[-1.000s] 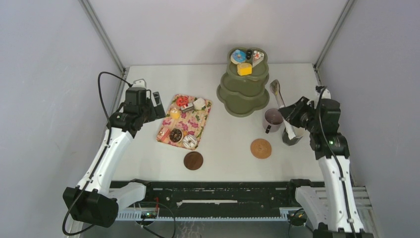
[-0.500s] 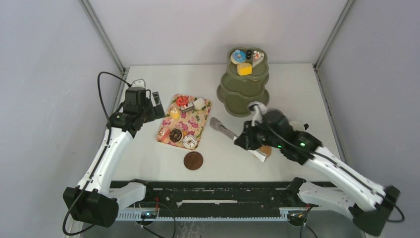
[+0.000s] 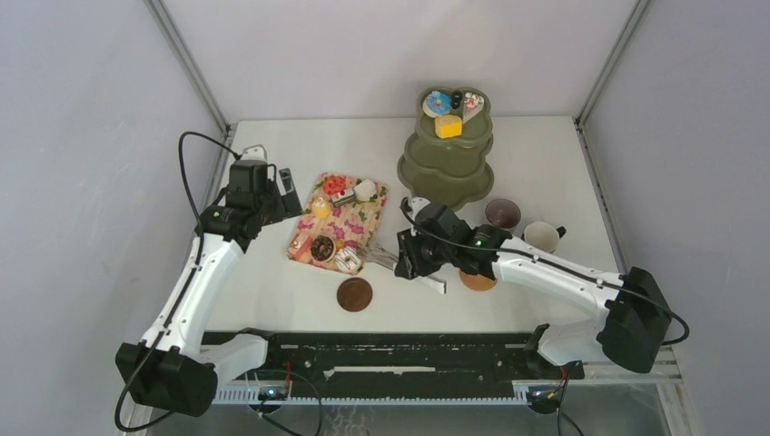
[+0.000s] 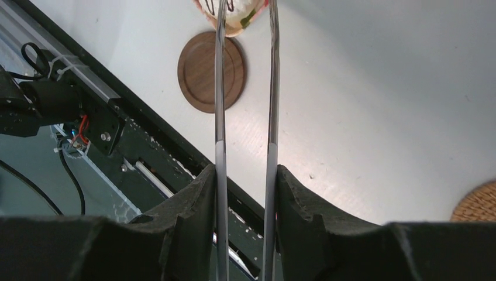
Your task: Serve the afternoon tea
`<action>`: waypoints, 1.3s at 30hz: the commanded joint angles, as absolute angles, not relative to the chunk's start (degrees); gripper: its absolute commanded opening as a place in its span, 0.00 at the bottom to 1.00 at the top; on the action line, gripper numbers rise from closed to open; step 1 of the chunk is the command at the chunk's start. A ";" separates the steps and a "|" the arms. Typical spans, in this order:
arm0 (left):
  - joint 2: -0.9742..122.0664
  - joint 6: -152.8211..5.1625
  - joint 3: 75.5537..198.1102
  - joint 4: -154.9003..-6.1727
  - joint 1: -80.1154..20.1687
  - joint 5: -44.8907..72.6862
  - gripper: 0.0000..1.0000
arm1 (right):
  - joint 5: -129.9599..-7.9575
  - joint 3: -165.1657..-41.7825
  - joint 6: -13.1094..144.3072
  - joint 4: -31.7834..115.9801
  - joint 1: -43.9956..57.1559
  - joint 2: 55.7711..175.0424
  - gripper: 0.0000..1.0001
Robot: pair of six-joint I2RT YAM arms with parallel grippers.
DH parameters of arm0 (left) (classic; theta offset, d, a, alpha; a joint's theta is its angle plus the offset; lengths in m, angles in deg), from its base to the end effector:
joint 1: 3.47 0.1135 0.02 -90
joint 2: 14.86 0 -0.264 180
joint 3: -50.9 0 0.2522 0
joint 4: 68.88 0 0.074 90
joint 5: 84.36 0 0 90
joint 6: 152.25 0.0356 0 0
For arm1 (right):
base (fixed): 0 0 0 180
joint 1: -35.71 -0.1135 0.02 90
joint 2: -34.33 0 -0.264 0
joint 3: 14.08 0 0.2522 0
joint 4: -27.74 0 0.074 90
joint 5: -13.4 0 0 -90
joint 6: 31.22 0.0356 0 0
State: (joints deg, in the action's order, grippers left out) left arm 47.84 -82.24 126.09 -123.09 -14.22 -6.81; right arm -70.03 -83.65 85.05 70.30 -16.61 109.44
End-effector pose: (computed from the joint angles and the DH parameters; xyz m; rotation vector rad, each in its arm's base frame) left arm 0.2238 -0.0347 0.3303 -0.2942 2.2593 -0.0310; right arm 0.1656 0.2211 0.2629 -0.6290 2.4704 0.7312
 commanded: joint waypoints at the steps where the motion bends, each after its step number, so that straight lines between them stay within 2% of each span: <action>1: 46.62 -82.38 127.35 -121.93 -13.85 -7.11 0.89 | -68.39 -87.76 84.93 64.34 -16.77 110.93 0.46; 21: 46.84 -82.03 126.80 -121.75 -13.67 -7.69 0.89 | -63.47 -89.66 84.10 63.92 -15.37 118.82 0.50; 28: 46.83 -82.02 126.80 -121.75 -13.56 -7.63 0.89 | -62.84 -90.33 86.04 63.91 -13.70 120.21 0.48; 31: 46.78 -81.94 126.80 -121.77 -13.50 -7.58 0.89 | -61.36 -90.32 87.03 63.67 -12.61 120.39 0.43; 39: 46.66 -82.07 126.67 -121.75 -13.41 -7.59 0.89 | -58.56 -90.33 87.41 63.46 -11.34 118.78 0.13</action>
State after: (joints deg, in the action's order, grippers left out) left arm 47.81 -82.22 126.09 -123.09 -13.89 -6.85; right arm -60.92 -87.59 86.38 66.52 -12.24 120.63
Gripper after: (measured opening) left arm 0.888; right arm 0.374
